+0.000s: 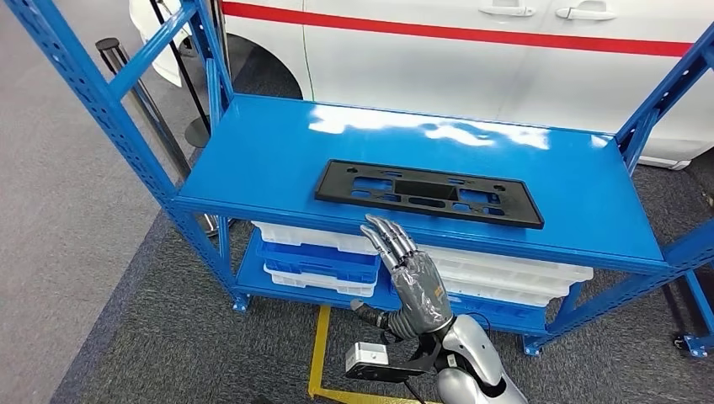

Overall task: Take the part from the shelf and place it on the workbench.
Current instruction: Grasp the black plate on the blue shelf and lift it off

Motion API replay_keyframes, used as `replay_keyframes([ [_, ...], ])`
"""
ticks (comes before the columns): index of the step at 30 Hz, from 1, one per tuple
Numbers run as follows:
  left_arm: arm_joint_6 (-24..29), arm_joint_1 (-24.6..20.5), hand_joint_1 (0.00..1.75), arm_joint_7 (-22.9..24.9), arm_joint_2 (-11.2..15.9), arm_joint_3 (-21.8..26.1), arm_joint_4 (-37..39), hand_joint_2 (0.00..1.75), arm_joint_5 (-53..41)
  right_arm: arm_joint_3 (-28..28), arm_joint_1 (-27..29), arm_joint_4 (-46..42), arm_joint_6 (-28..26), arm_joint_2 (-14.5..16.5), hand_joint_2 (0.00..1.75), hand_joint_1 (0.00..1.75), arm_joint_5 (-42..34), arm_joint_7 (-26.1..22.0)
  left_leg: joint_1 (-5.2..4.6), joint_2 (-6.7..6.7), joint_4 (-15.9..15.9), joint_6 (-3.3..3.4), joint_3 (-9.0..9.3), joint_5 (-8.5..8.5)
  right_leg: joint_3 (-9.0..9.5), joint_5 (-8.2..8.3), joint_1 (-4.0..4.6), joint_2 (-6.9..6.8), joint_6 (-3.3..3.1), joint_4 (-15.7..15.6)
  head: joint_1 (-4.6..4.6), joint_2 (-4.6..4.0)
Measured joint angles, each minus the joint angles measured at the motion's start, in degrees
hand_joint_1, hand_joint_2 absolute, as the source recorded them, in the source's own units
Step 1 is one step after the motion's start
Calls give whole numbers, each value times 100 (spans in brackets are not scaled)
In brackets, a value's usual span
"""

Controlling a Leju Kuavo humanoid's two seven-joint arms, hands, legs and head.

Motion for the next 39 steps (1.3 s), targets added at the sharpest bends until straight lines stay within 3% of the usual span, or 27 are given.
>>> replay_keyframes([
  [1, 1, -5, 0, 1, -2, 0, 0, 0, -1, -12, 2, -13, -21, -3, 175, 0, 22, -2, -3, 0, -2, -36, 20, -38, 63, 64, 22, -3, -37, -191, 1, 0],
  [3, 1, -8, 0, 2, -8, -1, 0, 0, -5, -33, 17, -35, -41, -13, 175, 0, 54, -4, -12, 1, 35, -115, 44, -69, 105, 16, 49, 5, -102, -291, -1, 0],
  [6, 3, -21, 0, 10, -9, 0, 0, 0, -23, -52, 28, -97, -96, -27, 175, 0, 116, -28, -5, 5, 323, -201, -10, -192, 272, 21, -4, 13, -191, -355, -7, 0],
  [10, 2, -36, 0, 37, -8, 0, 0, 0, -75, -67, 62, -172, -281, -31, 175, 0, 225, -130, 31, 8, 1565, -302, -777, -672, 399, -82, -17, 11, -239, -374, -17, 0],
  [11, 1, -28, 0, 45, -8, 0, 0, 0, -79, -68, 82, -181, -304, -32, 175, 0, 247, -147, 36, 8, 1652, -312, -898, -640, 438, -117, -17, 16, -237, -372, -18, 0],
  [12, 0, -23, 0, 54, -8, 1, 0, 0, -82, -69, 97, -190, -315, -34, 175, 0, 268, -155, 38, 9, 1530, -317, -922, -474, 489, -156, -17, 22, -231, -370, -17, 0],
  [14, 0, -21, 0, 57, -7, 0, 0, 0, -80, -69, 109, -205, -302, -45, 175, 0, 315, -141, 37, 10, 819, -288, -732, 83, 600, -245, -18, 28, -205, -368, -15, 0],
  [16, -3, -34, 0, 57, -7, -1, 0, 0, -71, -75, 103, -210, -262, -63, 175, 0, 355, -107, 5, 15, 246, -228, -566, 312, 657, -315, -6, 29, -156, -356, -17, 0],
  [18, -9, -36, 0, 58, -7, -1, 0, 0, -62, -81, 98, -213, -222, -85, 175, 0, 378, -73, -23, 14, 138, -149, -544, 278, 667, -359, 7, 27, -93, -352, -18, 0],
  [21, -11, -29, 0, 59, -9, -1, 0, 0, -57, -105, 84, -219, -159, -127, 175, 0, 385, -20, 20, 12, 84, -35, -481, 331, 637, -496, 14, 14, -4, -224, -13, 0],
  [23, -11, -46, 0, 57, -10, -2, 0, 0, -56, -118, 76, -223, -113, -166, 175, 0, 384, 9, 29, 17, 59, 24, -443, 309, 346, -775, 3, 8, 37, 341, -7, 0],
  [25, -11, -49, 0, 57, -10, -2, 0, 0, -54, -119, 88, -222, -91, -210, 175, 0, 384, 20, 23, 17, 73, 52, -428, 265, -117, -1017, -11, 8, 63, 1089, -5, 0],
  [26, -11, -44, 0, 57, -10, -2, 0, 0, -52, -119, 97, -220, -84, -231, 175, 0, 385, 25, 21, 14, 81, 55, -411, 240, -267, -994, -17, 8, 68, 1264, -5, 0],
  [27, -11, -39, 0, 57, -10, -2, 0, 0, -52, -119, 102, -219, -80, -246, 175, 0, 385, 30, 20, 9, 88, 52, -383, 211, -308, -854, -22, 8, 66, 1225, -4, 0],
  [29, -11, -34, 0, 57, -10, -2, 0, 0, -52, -120, 101, -217, -74, -267, 175, 0, 386, 42, 20, 0, 93, 34, -289, 141, -70, -348, -26, 6, 37, 538, -4, 0],
  [31, -11, -44, 0, 57, -11, -1, 0, 0, -50, -121, 95, -217, -68, -280, 175, 0, 387, 53, 5, -6, 97, -13, -223, 83, 205, -63, 3, 4, -7, -102, -4, 0],
  [33, -11, -51, 0, 58, -12, -1, 0, 0, -47, -123, 91, -219, -57, -290, 175, 0, 389, 62, -3, -6, 86, -74, -210, 60, 274, -81, 39, 13, -46, -251, -6, 0],
  [36, -8, -57, 0, 58, -11, -2, 0, 0, -39, -135, 94, -227, -35, -302, 175, 0, 390, 82, -7, 3, 155, -164, -212, -32, 339, -99, -8, 23, -121, -329, -15, 0],
  [37, -4, -59, 0, 58, -10, -1, 0, 0, -35, -141, 93, -231, -30, -303, 175, 0, 388, 92, -7, 5, 327, -191, -282, -134, 376, -102, -29, 18, -150, -356, -21, 0],
  [39, 0, -52, 0, 57, -10, -1, 0, 0, -23, -154, 98, -234, -24, -307, 175, 0, 385, 110, 12, 8, 1033, -233, -639, -457, 426, -130, -31, 0, -199, -372, -32, 0],
])
